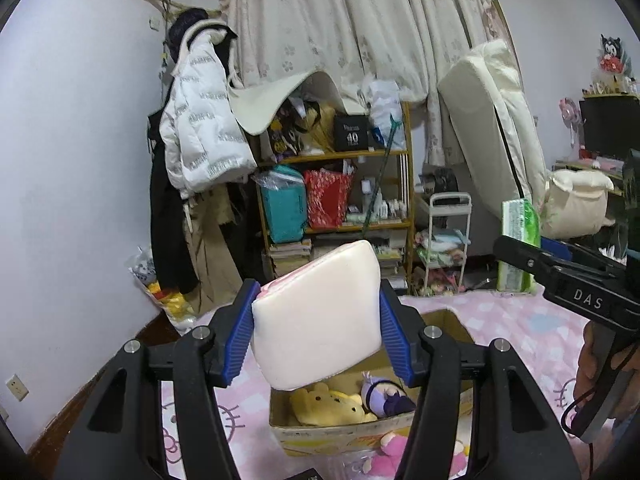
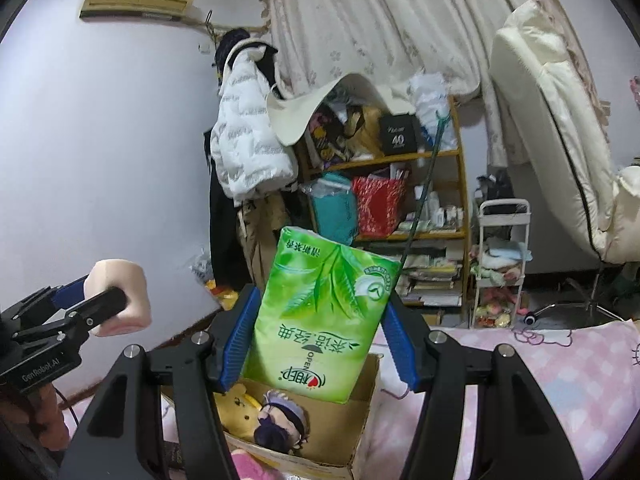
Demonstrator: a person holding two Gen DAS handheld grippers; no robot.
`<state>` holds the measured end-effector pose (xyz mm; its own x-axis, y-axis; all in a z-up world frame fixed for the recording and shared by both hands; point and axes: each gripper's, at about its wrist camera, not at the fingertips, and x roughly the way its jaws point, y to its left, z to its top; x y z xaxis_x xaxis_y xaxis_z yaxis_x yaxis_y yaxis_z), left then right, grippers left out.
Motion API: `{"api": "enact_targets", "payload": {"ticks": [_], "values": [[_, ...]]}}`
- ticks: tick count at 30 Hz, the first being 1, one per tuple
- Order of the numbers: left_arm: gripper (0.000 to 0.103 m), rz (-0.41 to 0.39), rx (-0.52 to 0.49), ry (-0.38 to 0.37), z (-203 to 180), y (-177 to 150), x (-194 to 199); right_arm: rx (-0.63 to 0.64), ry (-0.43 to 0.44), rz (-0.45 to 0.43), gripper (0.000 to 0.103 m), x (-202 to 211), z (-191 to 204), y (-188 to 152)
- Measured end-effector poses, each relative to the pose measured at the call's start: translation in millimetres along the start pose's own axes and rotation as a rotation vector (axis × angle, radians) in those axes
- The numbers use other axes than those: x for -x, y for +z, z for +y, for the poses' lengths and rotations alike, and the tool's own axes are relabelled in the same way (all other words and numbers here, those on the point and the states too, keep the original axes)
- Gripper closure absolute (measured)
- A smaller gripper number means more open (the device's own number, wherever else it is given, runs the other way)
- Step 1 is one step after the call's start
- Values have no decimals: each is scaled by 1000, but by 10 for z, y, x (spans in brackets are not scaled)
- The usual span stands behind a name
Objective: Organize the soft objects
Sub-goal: 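Lift the sponge and tissue pack over the box and release them inside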
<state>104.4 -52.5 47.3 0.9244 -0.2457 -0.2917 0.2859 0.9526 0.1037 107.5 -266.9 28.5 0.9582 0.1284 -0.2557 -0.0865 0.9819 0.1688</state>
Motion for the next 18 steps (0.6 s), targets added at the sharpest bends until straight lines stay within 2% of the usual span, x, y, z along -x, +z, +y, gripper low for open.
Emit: {"api": "enact_targets", "payload": {"ticks": [8,18], "values": [[45,112,24,-20,-12,-231,-485,4,30,98,39,-416,35,-257],[37,183,29,-26,-16,-441,-747,-1,21,211,39,-721,0,-530]]}}
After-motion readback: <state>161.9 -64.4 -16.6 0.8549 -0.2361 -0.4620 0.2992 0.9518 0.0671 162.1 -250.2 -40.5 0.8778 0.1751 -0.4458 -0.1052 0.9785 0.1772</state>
